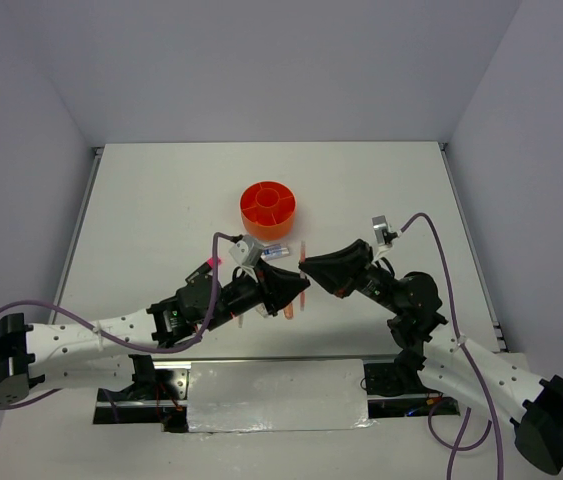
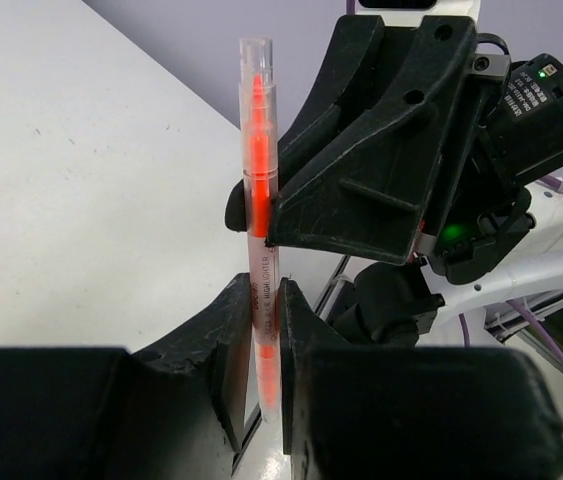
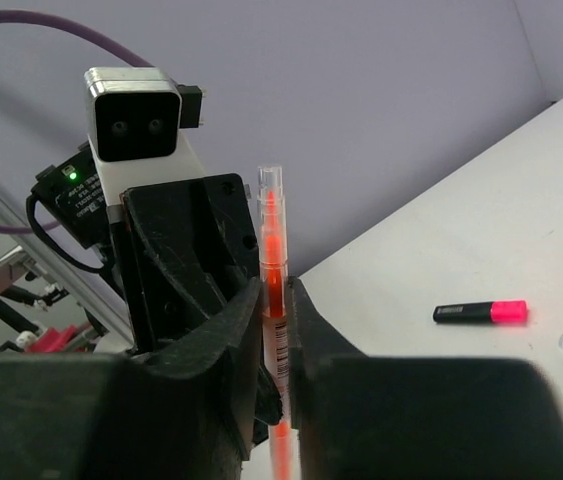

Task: Sort the stationery into containers
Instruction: Close the pen cap on the pen.

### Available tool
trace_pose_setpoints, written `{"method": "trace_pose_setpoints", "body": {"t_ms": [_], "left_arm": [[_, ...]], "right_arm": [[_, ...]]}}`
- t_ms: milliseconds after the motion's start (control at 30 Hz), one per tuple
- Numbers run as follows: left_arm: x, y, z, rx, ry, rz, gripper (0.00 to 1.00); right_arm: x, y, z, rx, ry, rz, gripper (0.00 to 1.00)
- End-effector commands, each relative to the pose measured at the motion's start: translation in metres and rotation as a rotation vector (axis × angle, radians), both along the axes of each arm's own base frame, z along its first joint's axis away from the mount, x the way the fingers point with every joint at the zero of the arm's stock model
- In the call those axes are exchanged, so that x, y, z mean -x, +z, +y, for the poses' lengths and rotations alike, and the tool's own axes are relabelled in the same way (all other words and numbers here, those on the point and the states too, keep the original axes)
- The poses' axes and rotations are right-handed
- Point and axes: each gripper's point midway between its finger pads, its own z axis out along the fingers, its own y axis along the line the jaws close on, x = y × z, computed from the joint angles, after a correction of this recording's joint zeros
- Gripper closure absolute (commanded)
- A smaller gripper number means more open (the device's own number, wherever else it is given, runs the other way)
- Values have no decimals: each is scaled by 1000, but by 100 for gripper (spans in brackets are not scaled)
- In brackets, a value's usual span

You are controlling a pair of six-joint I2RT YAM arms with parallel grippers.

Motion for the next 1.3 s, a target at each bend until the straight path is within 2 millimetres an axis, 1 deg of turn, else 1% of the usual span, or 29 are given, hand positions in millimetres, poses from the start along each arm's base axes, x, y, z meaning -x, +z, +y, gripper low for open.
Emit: {"method": "trace_pose_setpoints", "body": {"t_ms": [0, 67, 100, 167, 200, 333, 367, 400, 433, 467, 533, 600, 700, 733, 833, 900, 933, 1000, 1033, 1100, 1200, 1267], "left_arm": [[9, 30, -9, 69, -61, -59, 100], [11, 27, -9, 56, -71, -62, 100], [12, 26, -8, 50, -75, -66, 100], [14, 22, -6, 40, -81, -69, 100], [17, 18, -7, 31, -97, -70, 100], [20, 11, -11, -4, -126, -74, 100], [22, 11, -12, -6, -136, -75, 100], [22, 9, -14, -11, -142, -75, 100], [23, 8, -14, -13, -147, -72, 100], [23, 8, -14, -15, -149, -73, 100], [23, 6, -15, -22, -155, -74, 100], [22, 4, -15, -31, -149, -71, 100], [22, 3, -15, -37, -149, -73, 100], [23, 4, -15, -36, -150, -73, 100], [22, 4, -15, -40, -149, -75, 100], [22, 4, -14, -41, -145, -76, 100], [21, 4, -14, -41, -144, -76, 100], [22, 4, -14, -41, -144, -76, 100], [22, 5, -14, -41, -144, -77, 100], [21, 4, -13, -47, -138, -74, 100], [18, 7, -12, -57, -122, -85, 100], [15, 15, -8, -63, -106, -116, 100]], "right_arm": [[10, 16, 1, -41, 37, -48, 77], [12, 17, 0, -36, 34, -70, 58], [9, 15, -2, -21, 11, -72, 44], [3, 11, -2, 22, -23, -52, 38], [0, 13, -5, 32, -49, -66, 35], [-12, 20, -7, 77, -116, -58, 33], [-14, 21, -7, 89, -124, -68, 32], [-15, 29, -7, 86, -129, -78, 32], [-15, 31, -7, 92, -130, -81, 32], [-17, 30, -5, 107, -130, -81, 32], [-16, 36, -4, 113, -119, -88, 33], [-16, 36, -1, 126, -111, -89, 34], [-15, 37, 1, 136, -99, -88, 38], [-15, 35, 0, 139, -100, -83, 42], [-16, 33, -1, 144, -109, -80, 48], [-16, 33, -2, 146, -114, -81, 57], [-16, 32, -2, 150, -114, -79, 67], [-15, 31, -3, 153, -115, -81, 78], [-15, 31, -3, 153, -115, -81, 87], [-16, 30, -2, 156, -117, -78, 99], [-16, 25, 0, 157, -103, -69, 100], [-16, 14, 3, 168, -84, -52, 100]]}}
